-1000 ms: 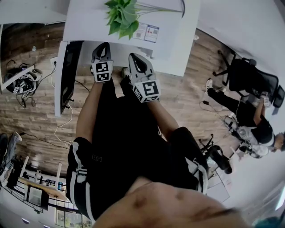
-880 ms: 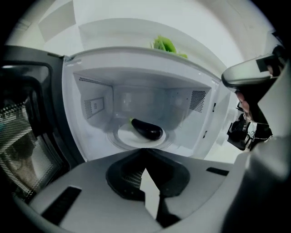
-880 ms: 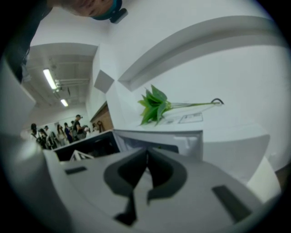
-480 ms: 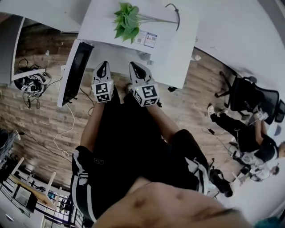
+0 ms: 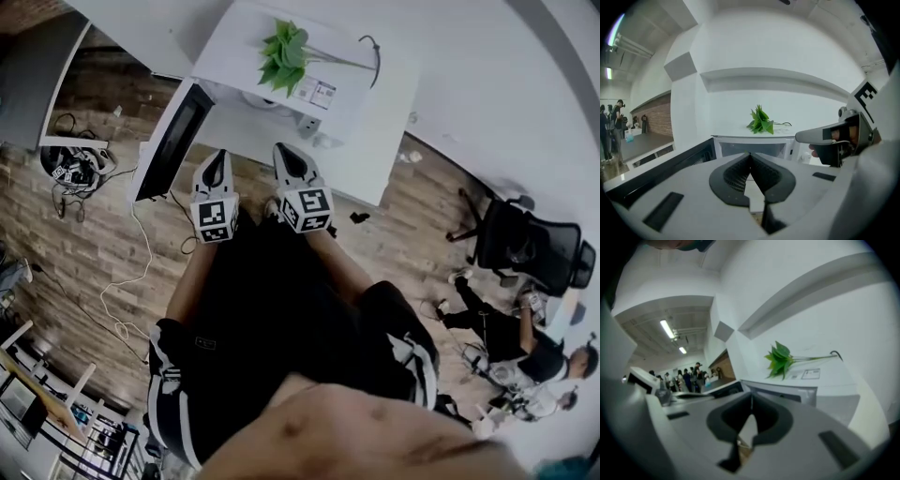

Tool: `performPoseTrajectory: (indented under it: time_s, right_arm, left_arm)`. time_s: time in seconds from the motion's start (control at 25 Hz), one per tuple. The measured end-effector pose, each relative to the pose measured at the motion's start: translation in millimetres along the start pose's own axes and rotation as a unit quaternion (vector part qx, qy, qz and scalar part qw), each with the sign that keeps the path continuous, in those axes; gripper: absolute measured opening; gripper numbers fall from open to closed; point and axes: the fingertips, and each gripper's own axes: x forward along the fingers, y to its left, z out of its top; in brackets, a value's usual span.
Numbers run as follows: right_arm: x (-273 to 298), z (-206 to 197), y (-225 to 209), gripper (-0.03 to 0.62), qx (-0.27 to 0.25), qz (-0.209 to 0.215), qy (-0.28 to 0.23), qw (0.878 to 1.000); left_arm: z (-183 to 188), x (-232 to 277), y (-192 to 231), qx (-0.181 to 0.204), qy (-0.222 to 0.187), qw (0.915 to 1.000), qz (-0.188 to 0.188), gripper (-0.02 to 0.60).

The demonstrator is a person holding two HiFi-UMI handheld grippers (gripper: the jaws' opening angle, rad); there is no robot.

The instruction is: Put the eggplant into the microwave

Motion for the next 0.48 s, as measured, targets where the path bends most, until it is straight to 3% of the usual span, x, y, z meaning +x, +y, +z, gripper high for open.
performPoseTrajectory:
  time_s: [0.36,0.48]
  right_arm:
    - [-7,1,29,0.032,-0.006,0.000,0.006,1.000]
    - [-10,3,34,0.032,-0.004,-0.005,0.001,1.000]
  left_arm:
    - [27,-31,14,0.021,-0.033,0.9992,-0.005,0.034]
    - [31,-38,17,0.011,-0.043,0.9989,-0.015,0.032]
